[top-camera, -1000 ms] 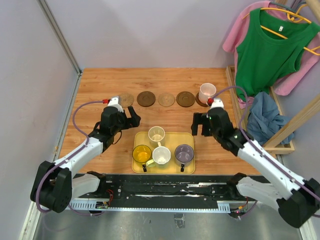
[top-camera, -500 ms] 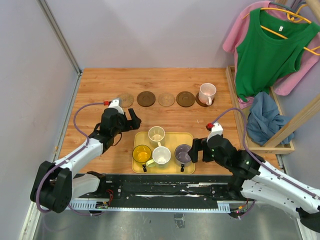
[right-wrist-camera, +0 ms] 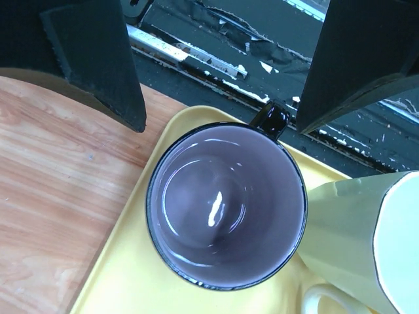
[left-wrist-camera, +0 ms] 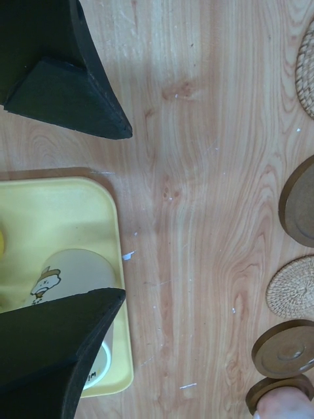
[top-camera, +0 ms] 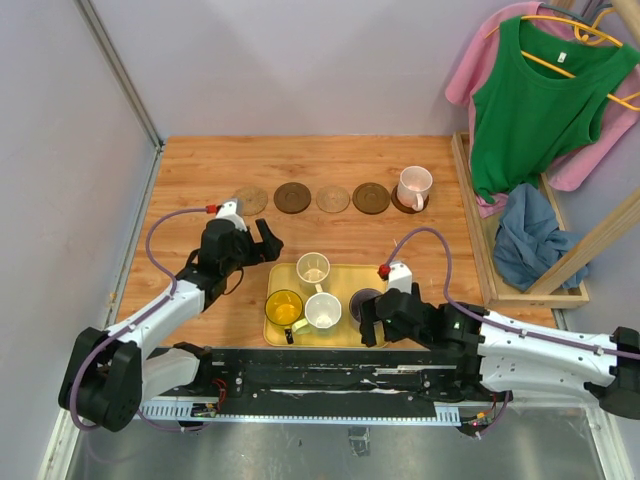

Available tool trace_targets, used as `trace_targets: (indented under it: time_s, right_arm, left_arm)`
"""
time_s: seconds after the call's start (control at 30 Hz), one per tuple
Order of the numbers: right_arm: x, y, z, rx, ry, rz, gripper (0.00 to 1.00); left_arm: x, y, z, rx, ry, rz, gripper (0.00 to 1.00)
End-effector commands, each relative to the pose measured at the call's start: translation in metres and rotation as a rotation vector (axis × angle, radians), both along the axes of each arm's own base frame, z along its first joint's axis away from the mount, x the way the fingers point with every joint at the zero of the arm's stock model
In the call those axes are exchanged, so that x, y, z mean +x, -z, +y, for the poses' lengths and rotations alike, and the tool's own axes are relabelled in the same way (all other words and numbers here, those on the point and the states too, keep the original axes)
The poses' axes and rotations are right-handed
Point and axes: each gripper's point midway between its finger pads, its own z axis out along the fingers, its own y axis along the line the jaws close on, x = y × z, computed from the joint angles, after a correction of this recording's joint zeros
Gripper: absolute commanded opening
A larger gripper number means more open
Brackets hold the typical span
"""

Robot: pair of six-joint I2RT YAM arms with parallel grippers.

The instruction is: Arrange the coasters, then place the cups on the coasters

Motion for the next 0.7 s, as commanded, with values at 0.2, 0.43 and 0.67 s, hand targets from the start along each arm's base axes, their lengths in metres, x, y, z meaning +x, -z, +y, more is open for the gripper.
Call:
trace_targets:
  time_s: [0.2, 0.43, 0.67]
  right_arm:
    - [-0.008, 0.008, 0.013, -0.036, 0.045, 0.013, 0.99]
    - [-0.005, 0.019, 0.001, -0.147, 0.110, 0.008, 0.99]
    - [0.001, 0.024, -0.010, -0.173, 0.161, -0.018, 0.81]
  left_arm:
    - [-0.007, -0.001, -0.003, -0.025, 0.012, -0.016, 1.00]
    - [-0.008, -0.002, -0.004, -0.034, 0.016, -0.023, 1.00]
    - [-0.009, 0.002, -0.005, -0.041, 0.020, -0.016, 1.00]
